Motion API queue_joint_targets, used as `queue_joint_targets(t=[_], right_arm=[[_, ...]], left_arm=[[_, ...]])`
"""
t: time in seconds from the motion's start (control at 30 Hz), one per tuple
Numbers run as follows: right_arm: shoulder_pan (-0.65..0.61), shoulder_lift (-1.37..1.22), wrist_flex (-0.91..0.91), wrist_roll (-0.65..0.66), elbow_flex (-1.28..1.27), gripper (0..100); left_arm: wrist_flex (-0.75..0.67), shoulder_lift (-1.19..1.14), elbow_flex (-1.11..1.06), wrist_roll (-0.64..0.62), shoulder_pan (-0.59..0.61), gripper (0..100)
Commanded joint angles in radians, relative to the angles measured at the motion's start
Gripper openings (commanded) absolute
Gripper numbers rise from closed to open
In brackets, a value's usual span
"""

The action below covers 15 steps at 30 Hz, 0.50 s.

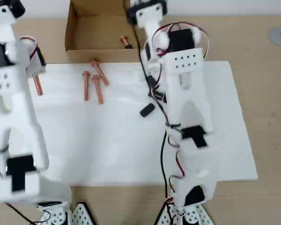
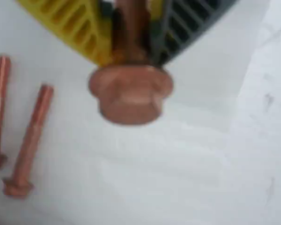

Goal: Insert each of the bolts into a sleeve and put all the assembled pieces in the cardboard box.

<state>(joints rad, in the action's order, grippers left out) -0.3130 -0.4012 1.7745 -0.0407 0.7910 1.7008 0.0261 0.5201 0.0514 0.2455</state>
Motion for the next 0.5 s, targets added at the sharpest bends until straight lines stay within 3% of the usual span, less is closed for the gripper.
queue_joint_targets(t=[0.0, 0.17, 0.3, 0.47], right_arm=[[-0.025, 0.213, 0.012, 0.006, -0.294, 23.1], [0.008, 0.331, -0.041, 0.106, -0.532, 23.1], [0.019, 0.312, -0.081, 0.278, -0.619, 23.1], [0.018, 0.231, -0.117, 0.298, -0.621, 23.1]], left_arm=[[-0.031, 0.245, -0.204, 0.018, -0.025, 1], [-0.212, 0.578, -0.589, 0.020, -0.078, 1], [-0.371, 0.839, -0.895, 0.014, -0.103, 1], [-0.499, 1.119, -1.174, 0.018, -0.098, 1]])
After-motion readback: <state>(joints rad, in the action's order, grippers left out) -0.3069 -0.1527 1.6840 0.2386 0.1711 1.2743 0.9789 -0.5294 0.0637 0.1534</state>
